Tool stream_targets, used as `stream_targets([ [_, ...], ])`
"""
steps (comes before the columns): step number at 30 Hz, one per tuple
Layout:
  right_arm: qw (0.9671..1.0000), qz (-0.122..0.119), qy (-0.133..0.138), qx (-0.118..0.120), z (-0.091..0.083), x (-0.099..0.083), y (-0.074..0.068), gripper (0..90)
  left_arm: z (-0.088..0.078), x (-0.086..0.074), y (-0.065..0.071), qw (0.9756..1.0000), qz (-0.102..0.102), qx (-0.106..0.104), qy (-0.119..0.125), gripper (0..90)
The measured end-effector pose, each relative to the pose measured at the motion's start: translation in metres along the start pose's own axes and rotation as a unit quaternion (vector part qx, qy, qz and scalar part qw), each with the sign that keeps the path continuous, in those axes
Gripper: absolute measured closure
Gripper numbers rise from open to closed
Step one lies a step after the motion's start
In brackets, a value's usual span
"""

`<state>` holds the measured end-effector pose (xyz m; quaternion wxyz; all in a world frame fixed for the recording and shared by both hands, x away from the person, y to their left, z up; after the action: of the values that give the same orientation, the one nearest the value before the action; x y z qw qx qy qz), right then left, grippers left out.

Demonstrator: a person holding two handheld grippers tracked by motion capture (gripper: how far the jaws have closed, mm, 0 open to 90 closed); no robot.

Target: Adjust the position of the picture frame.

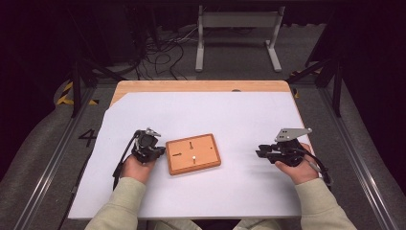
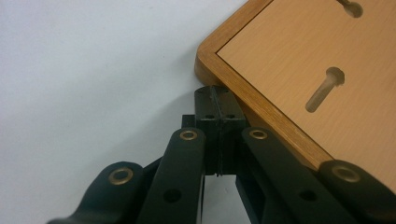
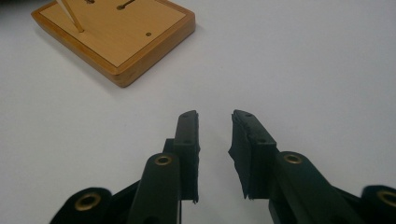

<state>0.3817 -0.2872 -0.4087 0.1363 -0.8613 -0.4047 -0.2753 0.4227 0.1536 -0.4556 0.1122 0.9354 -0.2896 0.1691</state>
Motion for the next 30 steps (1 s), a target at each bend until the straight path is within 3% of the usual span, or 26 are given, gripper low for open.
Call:
stream_targets([
  [5, 1.0, 0.001, -0.001, -0.001, 0.0, -0.001, 0.0, 72.2, 0.001, 0.001, 0.0, 1.0, -0.004, -0.001, 0.004, 89.7],
  [15, 1.0, 0.002, -0.003, -0.002, 0.0, -0.002, 0.0, 72.1, 0.01, 0.017, 0.012, 0.9998, 0.014, -0.004, 0.012, 89.7],
  [21, 1.0, 0.004, -0.003, -0.001, -0.001, -0.004, 0.0, 72.0, 0.018, 0.029, 0.034, 0.9991, 0.037, -0.016, 0.011, 89.7],
  [30, 1.0, 0.006, -0.002, -0.002, -0.002, -0.005, 0.0, 71.9, 0.023, 0.035, 0.054, 0.9978, 0.056, -0.034, 0.011, 89.7],
])
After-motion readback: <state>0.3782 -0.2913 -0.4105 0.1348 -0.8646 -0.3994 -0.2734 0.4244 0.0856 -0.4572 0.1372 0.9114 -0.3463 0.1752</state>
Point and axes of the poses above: each handheld gripper's, and its own axes: z roughly forward along the jaws, x roughly out of its top, y roughly to its right, the point moved 1 cm from there along z, roughly forward along the jaws, and after that the axes turned 13 degrees about -y, right-handed, at the moved point
